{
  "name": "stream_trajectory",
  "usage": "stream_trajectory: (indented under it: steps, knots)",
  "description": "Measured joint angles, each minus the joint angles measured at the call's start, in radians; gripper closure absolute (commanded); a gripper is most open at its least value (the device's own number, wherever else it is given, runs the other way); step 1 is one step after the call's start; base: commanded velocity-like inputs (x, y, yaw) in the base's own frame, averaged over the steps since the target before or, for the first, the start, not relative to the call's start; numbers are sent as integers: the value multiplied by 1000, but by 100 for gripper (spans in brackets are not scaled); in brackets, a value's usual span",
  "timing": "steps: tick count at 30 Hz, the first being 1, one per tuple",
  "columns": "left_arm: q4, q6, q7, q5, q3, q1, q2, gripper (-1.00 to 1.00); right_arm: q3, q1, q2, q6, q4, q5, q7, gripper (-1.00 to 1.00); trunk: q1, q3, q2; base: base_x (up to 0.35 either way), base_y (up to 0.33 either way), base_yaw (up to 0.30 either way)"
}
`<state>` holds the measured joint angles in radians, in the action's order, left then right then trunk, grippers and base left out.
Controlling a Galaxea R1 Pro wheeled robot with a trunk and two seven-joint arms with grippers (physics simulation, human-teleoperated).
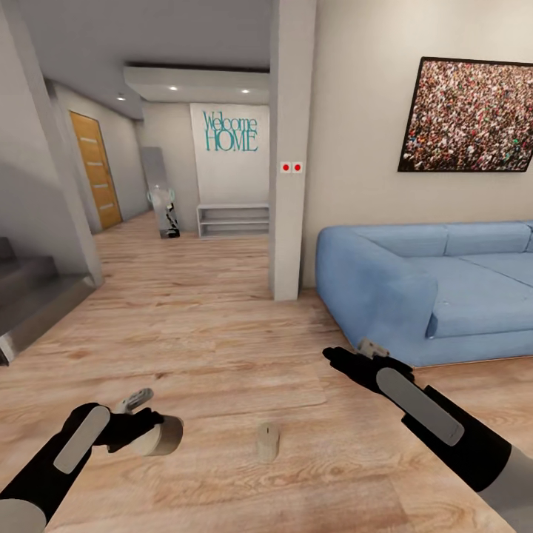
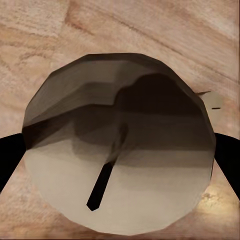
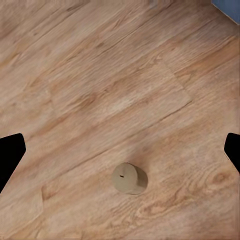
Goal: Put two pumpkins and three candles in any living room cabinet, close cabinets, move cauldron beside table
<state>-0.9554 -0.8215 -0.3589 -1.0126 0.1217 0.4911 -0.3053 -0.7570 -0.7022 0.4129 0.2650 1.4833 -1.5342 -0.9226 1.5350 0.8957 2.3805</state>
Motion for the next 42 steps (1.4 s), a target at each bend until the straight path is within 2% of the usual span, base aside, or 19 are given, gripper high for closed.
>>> stream_trajectory:
  steps: [3, 7, 11, 14, 25, 27, 28, 29, 30, 31, 32, 33, 34, 36, 37, 38, 39, 40, 42]
  knots:
    - [-17, -18, 17, -11, -17, -17, -17, 100, -17, 3, -17, -14, -17, 16, 17, -100, 0, 0, 0, 0, 0, 0]
    - [-40, -21, 6, -46, 4, 3, 6, 100, -39, 20, -39, 8, -39, 4, 12, -100, 0, 0, 0, 0, 0, 0]
    - [-63, -37, -16, -94, 0, 21, 29, 100, -62, 25, -59, 31, -62, -20, 2, -100, 0, 0, 0, 0, 0, 0]
    - [-80, -52, -34, -123, -1, 22, 42, 100, -79, 25, -61, 37, -78, -21, 4, -100, 0, 0, 0, 0, 0, 0]
    - [-129, -112, -99, -186, -56, 22, 40, 100, -84, 26, -62, 37, -140, -19, 5, -100, 0, 0, 0, 0, 0, 0]
    - [-129, -124, -111, -192, -67, 22, 30, 100, -85, 26, -63, 34, -151, -17, 6, -100, 0, 0, 0, 0, 0, 0]
    - [-130, -165, -151, -273, -89, 21, 18, 100, -85, 26, -63, 34, -185, -10, 7, -100, 0, 0, 0, 0, 0, 0]
    - [-132, -164, -151, -365, -99, 17, -7, 100, -86, 26, -72, 33, -201, 9, 8, -100, 0, 0, 0, 0, 0, 0]
    - [-134, -167, -151, -428, -102, 14, -28, 100, -86, 26, -85, 34, -217, 26, 8, -100, 0, 0, 0, 0, 0, 0]
    - [-136, -170, -150, -523, -104, 6, -61, 100, -86, 26, -115, 36, -251, 56, 9, -100, 0, 0, 0, 0, 0, 0]
    - [-136, -174, -151, -584, -104, 0, -82, 100, -86, 26, -143, 37, -285, 80, 9, -100, 0, 0, 0, 0, 0, 0]
    - [-140, -176, -150, -666, -102, -10, -108, 100, -85, 26, -196, 40, -353, 117, 10, -100, 0, 0, 0, 0, 0, 0]
    - [-149, -177, -150, -715, -101, -17, -121, 100, -84, 26, -243, 43, -410, 146, 16, -100, 0, 0, 0, 0, 0, 0]
    - [-199, -179, -149, -804, -100, -49, -144, 100, -82, 24, -395, 59, -602, 238, 97, -100, 0, 0, 0, 0, 0, 0]
    - [-221, -178, -150, -827, -100, -63, -147, 100, -83, 22, -443, 65, -675, 271, 144, -100, 0, 0, 0, 0, 0, 0]
    - [-242, -180, -150, -843, -100, -74, -150, 100, -82, 21, -479, 69, -743, 300, 191, -100, 0, 0, 0, 0, 0, 0]
    - [-266, -181, -150, -876, -99, -86, -152, 100, -80, 18, -512, 72, -828, 330, 252, -100, 0, 0, 0, 0, 0, 0]
    - [-277, -178, -150, -905, -100, -93, -153, 100, -80, 15, -527, 71, -876, 343, 282, -100, 0, 0, 0, 0, 0, 0]
    - [-297, -182, -150, -937, -100, -105, -161, 100, -78, 12, -544, 68, -948, 355, 335, -100, 0, 0, 0, 0, 0, 0]
